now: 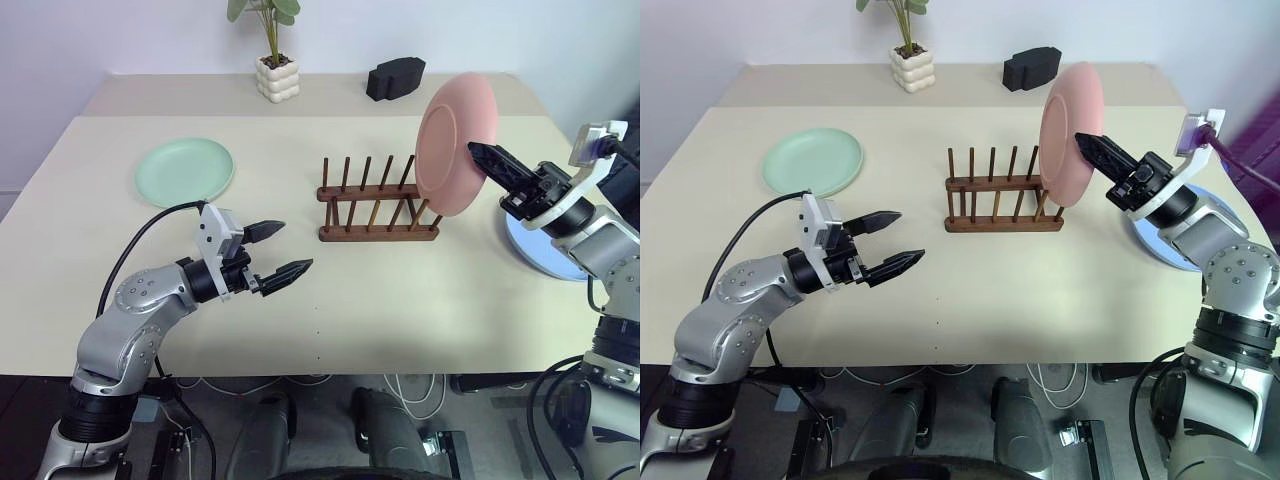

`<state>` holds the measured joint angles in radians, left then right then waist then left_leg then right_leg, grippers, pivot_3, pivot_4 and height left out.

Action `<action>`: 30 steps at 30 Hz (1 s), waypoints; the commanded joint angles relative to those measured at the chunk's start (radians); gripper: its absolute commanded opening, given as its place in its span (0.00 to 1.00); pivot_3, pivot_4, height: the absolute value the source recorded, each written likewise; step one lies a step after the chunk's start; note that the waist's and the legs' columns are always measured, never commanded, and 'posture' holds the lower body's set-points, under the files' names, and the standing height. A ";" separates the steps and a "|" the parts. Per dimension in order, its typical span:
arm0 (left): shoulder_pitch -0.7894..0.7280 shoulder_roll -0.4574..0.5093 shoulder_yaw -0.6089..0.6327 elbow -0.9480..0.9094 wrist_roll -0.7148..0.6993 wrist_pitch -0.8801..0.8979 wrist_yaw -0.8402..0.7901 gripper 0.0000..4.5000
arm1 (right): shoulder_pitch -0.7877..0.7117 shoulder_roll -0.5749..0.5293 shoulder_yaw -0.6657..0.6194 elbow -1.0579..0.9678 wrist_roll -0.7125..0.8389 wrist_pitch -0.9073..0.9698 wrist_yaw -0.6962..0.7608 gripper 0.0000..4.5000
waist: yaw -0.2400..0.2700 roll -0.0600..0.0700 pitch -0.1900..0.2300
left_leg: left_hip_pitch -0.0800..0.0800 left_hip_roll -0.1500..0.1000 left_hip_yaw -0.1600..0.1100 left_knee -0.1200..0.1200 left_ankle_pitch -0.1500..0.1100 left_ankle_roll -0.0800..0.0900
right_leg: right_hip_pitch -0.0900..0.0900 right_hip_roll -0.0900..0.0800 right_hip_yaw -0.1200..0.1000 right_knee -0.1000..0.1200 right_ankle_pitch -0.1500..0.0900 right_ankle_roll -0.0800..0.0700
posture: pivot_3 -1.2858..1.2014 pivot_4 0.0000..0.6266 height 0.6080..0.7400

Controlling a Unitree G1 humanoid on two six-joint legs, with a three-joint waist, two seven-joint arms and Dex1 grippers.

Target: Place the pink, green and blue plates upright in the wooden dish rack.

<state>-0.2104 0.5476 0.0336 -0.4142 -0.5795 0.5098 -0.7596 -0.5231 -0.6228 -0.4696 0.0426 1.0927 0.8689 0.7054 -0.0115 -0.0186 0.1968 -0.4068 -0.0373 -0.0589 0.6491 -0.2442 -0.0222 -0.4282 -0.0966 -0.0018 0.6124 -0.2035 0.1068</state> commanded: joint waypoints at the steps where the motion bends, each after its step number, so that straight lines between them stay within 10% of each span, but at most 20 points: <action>1: 0.000 0.004 0.019 -0.017 0.002 -0.018 0.003 0.99 | -0.003 0.005 -0.009 0.010 -0.004 -0.013 0.006 0.00 | 0.000 0.000 0.000 | 0.000 0.000 0.000 0.000 0.000 0.000 | 0.000 0.000 0.000 0.000 0.000 0.000 | 0.52 0.24 0.97; 10: 0.006 0.001 0.022 -0.013 0.004 -0.021 0.011 1.00 | -0.028 0.025 -0.006 0.044 -0.109 -0.123 -0.030 0.88 | 0.000 0.000 0.000 | 0.000 0.000 0.000 0.000 0.000 0.000 | 0.000 0.000 0.000 0.000 0.000 0.001 | 0.52 0.24 0.97; 24: -0.061 -0.039 0.159 0.094 -0.030 0.004 0.153 1.00 | -0.151 -0.040 -0.029 -0.006 -0.280 -0.414 -0.078 0.88 | 0.000 0.002 0.001 | 0.000 -0.001 0.000 0.000 0.000 0.000 | 0.000 0.000 0.000 0.000 0.001 0.002 | 0.52 0.24 0.97; 30: -0.227 -0.031 0.280 0.349 0.082 0.033 0.406 1.00 | -0.164 -0.110 0.273 -0.274 -0.436 -0.418 0.047 0.88 | -0.009 0.001 0.000 | 0.001 0.000 0.000 0.000 0.000 0.000 | 0.000 0.002 0.000 0.001 0.002 0.003 | 0.52 0.24 0.97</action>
<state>-0.4103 0.5117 0.2608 -0.0907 -0.5161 0.5295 -0.4237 -0.6821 -0.7290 -0.2664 -0.1644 0.6962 0.4657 0.7212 -0.0200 -0.0171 0.1964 -0.4056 -0.0369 -0.0594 0.6487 -0.2441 -0.0221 -0.4286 -0.0937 -0.0020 0.6131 -0.2020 0.1098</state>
